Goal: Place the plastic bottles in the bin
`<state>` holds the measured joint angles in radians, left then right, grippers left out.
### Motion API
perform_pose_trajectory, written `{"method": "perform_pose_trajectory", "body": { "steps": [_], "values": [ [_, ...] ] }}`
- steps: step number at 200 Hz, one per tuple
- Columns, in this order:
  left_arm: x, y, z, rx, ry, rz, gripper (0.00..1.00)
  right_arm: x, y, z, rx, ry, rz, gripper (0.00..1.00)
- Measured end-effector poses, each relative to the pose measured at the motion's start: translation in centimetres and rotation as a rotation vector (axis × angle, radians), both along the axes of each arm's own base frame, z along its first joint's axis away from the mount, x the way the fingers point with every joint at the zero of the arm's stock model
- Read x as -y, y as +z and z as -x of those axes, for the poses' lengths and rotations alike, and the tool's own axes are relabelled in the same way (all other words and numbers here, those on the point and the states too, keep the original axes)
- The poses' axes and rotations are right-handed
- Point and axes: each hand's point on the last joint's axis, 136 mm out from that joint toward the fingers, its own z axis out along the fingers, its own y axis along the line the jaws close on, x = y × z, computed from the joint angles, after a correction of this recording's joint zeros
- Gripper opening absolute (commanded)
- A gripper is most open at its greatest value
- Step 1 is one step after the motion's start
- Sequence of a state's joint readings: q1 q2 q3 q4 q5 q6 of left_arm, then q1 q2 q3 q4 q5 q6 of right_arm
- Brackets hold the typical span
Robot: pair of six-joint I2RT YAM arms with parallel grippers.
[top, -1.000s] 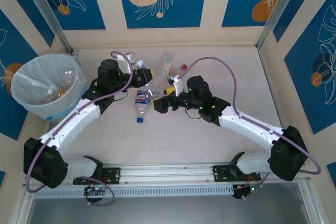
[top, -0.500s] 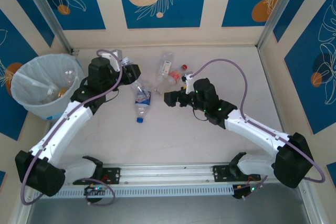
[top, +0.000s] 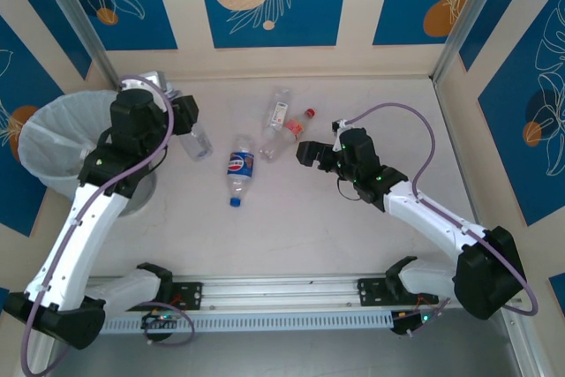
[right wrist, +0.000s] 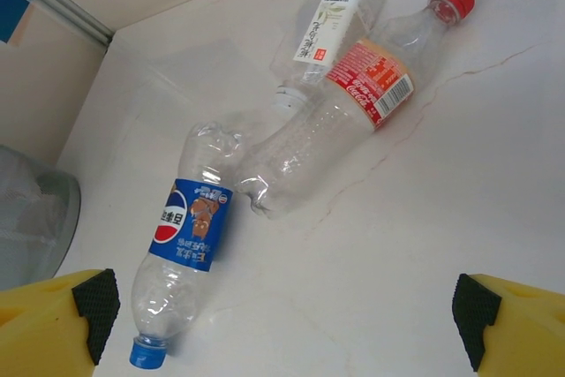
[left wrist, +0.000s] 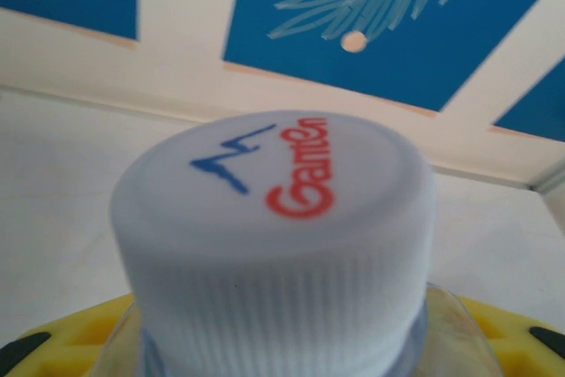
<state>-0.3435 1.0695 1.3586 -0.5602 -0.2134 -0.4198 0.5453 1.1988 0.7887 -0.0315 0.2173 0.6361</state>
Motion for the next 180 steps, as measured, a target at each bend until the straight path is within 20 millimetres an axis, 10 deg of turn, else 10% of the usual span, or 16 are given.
{"method": "perform_pose_trajectory", "body": {
  "steps": [114, 180],
  "values": [
    [-10.7, 7.2, 0.0, 0.095, 0.352, -0.322, 0.43, -1.3, 0.1, 0.2, -0.011, 0.075, -0.05, 0.98],
    [-17.6, 6.2, -2.0, -0.018, 0.587, -0.49, 0.45, -2.3, 0.3, 0.9, -0.01, 0.147, -0.062, 0.96]
  ]
}}
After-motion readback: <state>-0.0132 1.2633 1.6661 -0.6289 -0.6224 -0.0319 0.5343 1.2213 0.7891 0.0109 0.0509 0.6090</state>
